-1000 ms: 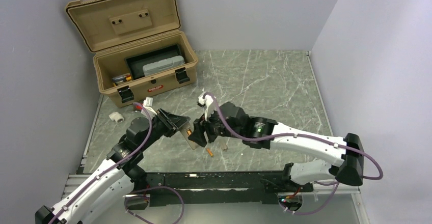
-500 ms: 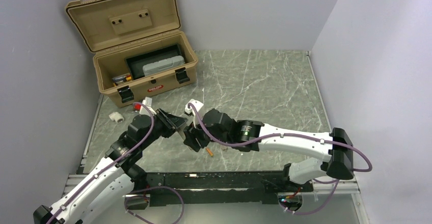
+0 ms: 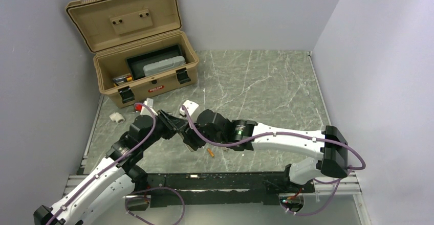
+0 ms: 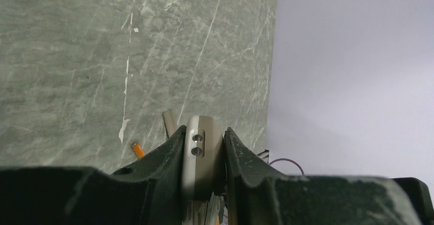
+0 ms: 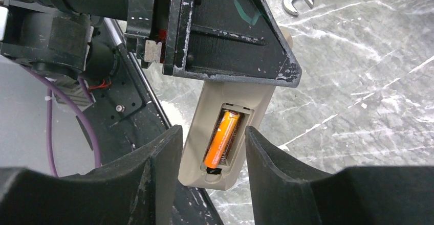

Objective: Load the batteries into the remote control
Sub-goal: Load the battery into the remote control.

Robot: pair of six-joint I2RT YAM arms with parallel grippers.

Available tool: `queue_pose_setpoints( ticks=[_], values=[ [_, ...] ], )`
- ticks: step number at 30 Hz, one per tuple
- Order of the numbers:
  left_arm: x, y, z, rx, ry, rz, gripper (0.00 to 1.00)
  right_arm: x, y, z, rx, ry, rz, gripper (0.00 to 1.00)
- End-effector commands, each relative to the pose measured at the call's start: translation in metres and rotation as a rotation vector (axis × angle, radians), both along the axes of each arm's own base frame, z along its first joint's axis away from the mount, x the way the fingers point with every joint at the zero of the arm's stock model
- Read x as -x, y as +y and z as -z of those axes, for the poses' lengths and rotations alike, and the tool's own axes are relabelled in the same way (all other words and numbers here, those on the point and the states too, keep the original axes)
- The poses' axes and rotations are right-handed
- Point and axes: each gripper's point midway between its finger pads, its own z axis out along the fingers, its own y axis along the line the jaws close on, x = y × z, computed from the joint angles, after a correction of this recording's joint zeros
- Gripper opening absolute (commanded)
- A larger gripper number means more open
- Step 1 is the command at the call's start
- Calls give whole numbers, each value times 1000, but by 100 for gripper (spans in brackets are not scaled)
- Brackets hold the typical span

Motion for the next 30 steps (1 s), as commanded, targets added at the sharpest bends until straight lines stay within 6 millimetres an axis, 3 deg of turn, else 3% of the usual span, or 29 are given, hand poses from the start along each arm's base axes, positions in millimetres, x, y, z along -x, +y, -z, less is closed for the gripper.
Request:
queue_pose_setpoints(
  ticks=[1, 11, 16, 24, 30],
  values=[
    [-4, 6, -18, 2, -9, -45, 0, -3, 7, -21, -31, -45, -17, 50],
    [-8, 12, -11, -91, 32, -61, 0, 6, 12, -20, -17, 1, -57, 52],
    [-10, 16, -11, -141, 53, -73, 0, 2, 15, -12, 11, 0, -33, 54],
    [-13, 23, -6, -204, 95, -103, 0, -1, 19, -8, 31, -10, -17, 67],
    [-13, 24, -3, -219, 101, -108, 0, -4, 20, -5, 38, -17, -13, 65]
  ],
)
